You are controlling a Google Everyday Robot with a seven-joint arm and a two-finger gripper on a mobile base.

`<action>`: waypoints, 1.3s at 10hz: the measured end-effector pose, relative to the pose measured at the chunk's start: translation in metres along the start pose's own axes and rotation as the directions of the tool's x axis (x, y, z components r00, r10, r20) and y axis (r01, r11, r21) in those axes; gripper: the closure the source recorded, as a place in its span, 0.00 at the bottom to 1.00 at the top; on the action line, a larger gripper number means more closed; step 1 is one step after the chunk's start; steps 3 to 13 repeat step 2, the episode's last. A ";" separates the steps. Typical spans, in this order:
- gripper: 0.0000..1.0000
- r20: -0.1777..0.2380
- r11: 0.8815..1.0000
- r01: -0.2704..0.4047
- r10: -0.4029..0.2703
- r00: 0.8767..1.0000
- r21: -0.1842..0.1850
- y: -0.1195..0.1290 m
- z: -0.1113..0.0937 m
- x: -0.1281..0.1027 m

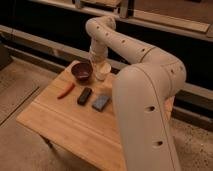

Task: Pick up the ceramic cup

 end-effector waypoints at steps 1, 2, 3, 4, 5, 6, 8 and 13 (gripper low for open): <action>1.00 0.000 1.000 0.002 -0.002 1.000 0.000 -0.001 0.000 -0.001; 1.00 0.000 1.000 0.003 -0.003 1.000 0.000 -0.002 -0.001 -0.002; 1.00 0.000 1.000 0.003 -0.003 1.000 0.000 -0.002 -0.001 -0.002; 1.00 0.000 1.000 0.003 -0.003 1.000 0.000 -0.002 -0.001 -0.002; 1.00 0.000 1.000 0.003 -0.003 1.000 0.000 -0.002 -0.001 -0.002; 1.00 0.000 1.000 0.003 -0.003 1.000 0.000 -0.002 -0.001 -0.002; 1.00 0.000 1.000 0.003 -0.003 1.000 0.000 -0.002 -0.001 -0.002; 1.00 0.000 1.000 0.003 -0.003 1.000 0.000 -0.002 -0.001 -0.002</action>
